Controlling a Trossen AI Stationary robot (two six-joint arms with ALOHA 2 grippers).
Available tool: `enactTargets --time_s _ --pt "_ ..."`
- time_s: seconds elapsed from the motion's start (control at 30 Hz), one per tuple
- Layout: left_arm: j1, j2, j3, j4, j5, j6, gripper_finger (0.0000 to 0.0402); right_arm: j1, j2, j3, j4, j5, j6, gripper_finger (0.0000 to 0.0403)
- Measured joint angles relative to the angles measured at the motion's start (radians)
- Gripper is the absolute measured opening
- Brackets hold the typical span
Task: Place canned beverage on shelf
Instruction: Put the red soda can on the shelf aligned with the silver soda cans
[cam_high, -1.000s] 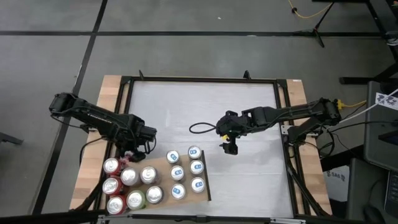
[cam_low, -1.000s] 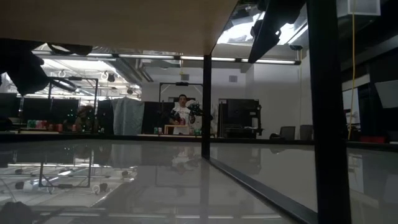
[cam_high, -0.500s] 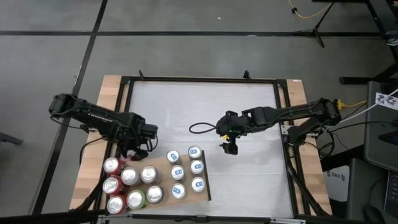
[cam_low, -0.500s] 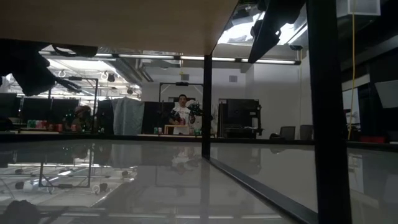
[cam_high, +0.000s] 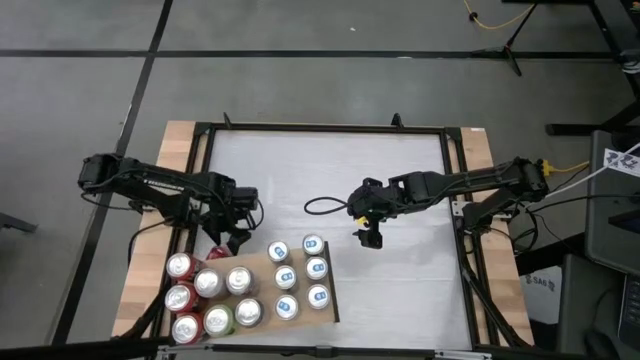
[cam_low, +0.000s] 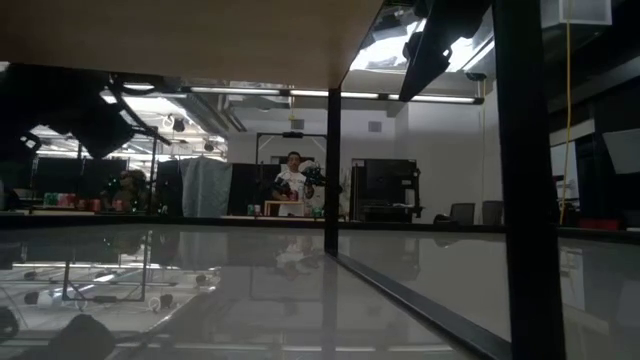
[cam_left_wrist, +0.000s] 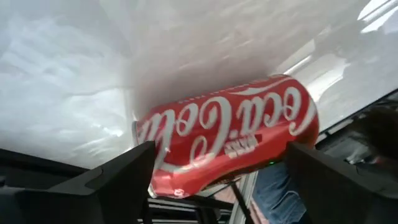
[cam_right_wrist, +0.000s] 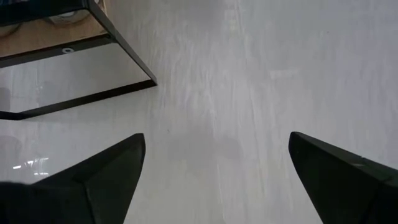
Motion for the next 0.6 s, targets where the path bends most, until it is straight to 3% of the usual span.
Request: enactTargets --time_s 0.33,0.6 --pt "0.059 -0.004 0.090 -0.018 0.015 0.043 0.0353 0.000 0.000 0.000 0.000 0.000 0.000 0.0386" --pt "0.010 -0.004 0.108 -0.085 0.092 0.056 0.0353 0.000 0.000 0.000 0.000 0.000 0.000 0.0386"
